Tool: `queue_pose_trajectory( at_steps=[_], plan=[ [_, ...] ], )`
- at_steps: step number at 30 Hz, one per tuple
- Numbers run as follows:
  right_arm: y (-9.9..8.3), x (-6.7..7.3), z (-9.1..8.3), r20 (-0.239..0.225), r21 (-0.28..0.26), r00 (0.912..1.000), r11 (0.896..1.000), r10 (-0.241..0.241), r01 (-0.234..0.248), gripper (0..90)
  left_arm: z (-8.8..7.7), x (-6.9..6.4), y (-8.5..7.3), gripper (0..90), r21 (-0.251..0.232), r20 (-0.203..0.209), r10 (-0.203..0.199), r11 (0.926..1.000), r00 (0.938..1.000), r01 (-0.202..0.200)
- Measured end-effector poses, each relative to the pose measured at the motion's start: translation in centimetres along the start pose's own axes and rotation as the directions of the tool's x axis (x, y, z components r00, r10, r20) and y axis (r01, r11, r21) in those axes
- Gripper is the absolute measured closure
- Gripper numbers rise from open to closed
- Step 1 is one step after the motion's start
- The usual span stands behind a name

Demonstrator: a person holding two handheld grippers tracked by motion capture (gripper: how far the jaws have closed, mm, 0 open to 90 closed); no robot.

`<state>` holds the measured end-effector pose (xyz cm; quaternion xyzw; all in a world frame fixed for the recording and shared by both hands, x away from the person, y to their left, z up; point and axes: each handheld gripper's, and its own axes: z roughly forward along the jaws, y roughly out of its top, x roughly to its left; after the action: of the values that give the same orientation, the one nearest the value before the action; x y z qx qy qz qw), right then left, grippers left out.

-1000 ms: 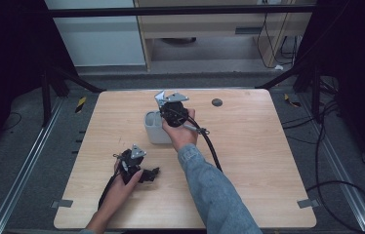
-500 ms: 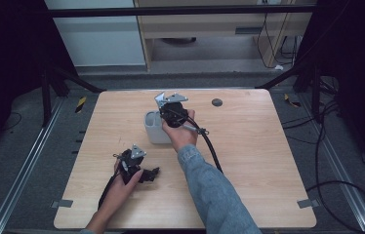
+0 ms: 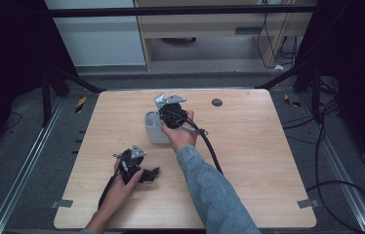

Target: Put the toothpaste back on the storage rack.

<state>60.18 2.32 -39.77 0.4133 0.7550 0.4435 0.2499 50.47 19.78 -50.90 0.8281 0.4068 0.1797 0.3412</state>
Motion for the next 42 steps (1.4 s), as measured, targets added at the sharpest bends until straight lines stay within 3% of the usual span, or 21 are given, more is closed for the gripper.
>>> queue_pose_trajectory(
  at_steps=[42],
  plan=[
    [0.8, 0.3, 0.9, -0.021, 0.042, 0.9998, 0.999, 0.001, 0.0, 75.9, 0.0, 0.0, 0.0, 0.0, 0.0, 0.001, 0.001, 1.0, 1.0, -0.001]
  ],
)
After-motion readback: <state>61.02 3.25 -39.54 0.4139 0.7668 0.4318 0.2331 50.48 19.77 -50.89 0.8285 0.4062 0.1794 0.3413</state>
